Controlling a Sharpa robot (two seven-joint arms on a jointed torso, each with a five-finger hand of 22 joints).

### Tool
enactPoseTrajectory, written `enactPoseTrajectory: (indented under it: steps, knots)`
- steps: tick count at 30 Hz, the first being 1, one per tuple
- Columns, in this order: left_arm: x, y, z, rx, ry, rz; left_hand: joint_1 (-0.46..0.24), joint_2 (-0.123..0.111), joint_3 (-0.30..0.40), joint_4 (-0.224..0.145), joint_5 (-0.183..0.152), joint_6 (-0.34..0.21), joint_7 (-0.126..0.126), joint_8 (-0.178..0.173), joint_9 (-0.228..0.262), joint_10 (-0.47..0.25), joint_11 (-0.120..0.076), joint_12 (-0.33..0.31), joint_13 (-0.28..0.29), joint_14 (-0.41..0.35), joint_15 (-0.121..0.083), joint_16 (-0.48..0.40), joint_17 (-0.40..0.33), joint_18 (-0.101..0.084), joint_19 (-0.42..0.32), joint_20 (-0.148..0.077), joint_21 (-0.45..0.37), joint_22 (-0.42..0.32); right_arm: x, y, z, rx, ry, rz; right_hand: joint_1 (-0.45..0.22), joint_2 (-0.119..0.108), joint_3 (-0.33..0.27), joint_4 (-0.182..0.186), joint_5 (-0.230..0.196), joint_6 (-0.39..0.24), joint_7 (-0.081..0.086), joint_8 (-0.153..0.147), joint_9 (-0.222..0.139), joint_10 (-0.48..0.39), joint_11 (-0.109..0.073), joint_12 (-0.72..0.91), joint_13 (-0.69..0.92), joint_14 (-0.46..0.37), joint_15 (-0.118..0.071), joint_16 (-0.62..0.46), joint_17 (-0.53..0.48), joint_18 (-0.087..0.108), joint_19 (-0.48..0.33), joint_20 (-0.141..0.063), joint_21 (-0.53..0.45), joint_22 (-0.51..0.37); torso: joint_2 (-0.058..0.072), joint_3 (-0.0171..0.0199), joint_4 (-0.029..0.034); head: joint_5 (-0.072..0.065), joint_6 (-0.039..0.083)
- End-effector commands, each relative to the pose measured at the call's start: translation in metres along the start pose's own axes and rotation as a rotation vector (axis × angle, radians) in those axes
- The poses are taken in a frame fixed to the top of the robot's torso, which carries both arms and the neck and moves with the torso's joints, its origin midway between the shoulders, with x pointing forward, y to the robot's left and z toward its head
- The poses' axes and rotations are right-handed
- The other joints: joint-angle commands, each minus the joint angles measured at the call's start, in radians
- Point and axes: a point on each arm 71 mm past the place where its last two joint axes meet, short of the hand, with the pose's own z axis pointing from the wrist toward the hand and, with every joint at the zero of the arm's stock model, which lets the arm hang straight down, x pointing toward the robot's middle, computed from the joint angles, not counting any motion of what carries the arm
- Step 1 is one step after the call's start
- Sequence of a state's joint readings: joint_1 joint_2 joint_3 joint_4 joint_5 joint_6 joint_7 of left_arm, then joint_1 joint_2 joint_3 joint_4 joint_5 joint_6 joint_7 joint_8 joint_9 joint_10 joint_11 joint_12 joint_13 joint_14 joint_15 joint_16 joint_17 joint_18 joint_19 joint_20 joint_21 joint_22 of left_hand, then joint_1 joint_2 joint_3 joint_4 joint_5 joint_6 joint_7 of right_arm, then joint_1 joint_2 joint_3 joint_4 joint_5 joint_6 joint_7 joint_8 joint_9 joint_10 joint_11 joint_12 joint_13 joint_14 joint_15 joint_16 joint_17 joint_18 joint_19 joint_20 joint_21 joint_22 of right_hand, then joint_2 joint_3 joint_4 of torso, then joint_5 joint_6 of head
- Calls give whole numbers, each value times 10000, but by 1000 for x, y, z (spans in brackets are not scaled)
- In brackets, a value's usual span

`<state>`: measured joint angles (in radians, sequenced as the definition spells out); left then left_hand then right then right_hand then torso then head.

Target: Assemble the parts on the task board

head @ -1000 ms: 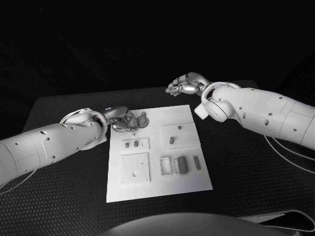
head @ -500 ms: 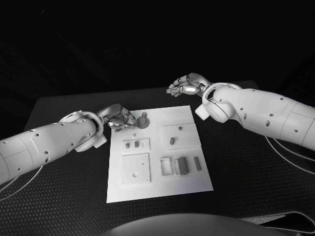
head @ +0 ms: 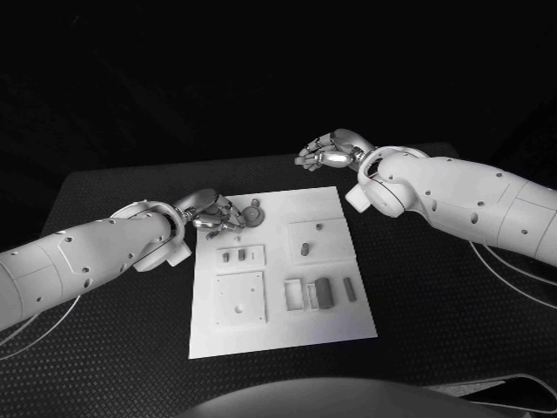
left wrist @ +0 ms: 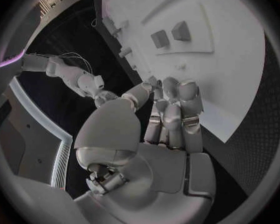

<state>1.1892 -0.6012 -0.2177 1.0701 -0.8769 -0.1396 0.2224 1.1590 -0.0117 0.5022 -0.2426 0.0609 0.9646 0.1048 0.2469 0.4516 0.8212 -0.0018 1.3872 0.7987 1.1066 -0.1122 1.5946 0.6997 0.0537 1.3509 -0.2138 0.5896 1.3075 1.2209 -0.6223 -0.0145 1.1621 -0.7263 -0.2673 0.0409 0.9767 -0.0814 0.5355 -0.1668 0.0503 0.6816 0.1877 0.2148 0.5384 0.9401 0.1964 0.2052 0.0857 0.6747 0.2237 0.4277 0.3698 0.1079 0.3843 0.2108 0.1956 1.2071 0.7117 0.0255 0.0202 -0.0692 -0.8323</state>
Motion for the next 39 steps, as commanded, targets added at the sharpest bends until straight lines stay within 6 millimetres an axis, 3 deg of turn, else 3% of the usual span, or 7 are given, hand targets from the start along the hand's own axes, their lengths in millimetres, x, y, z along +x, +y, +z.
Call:
enactPoseTrajectory:
  steps: [1, 39]
  knots:
    - [7, -2, 2, 345, 328, 500, -93, -34, -8, -60, -40, -16, 64, 42, 16, -35, 21, 69, -15, 6, 33, -57, 11, 549, -29, 72, 55, 240, 1, 1, 0, -67, 99, -1, -47, -24, 4, 40, -17, -80, 609, 35, -16, 74, -14, -63, -16, 70, 6, -66, -8, -56, 69, 32, -52, 18, 4, -2, -8, -4, -7]
    - [15, 4, 6, 339, 536, 1620, -107, -115, -51, -184, -60, -20, 60, 66, 16, -9, 13, 141, -22, 44, 24, -41, 42, 574, 0, 61, 142, 236, 3, -2, 0, -26, 124, 13, -46, -21, 0, 55, -17, -83, 609, 45, -28, 81, -14, -66, -38, 71, 7, -70, -8, -51, 76, 36, -73, 33, 10, 1, -12, -33, -28]
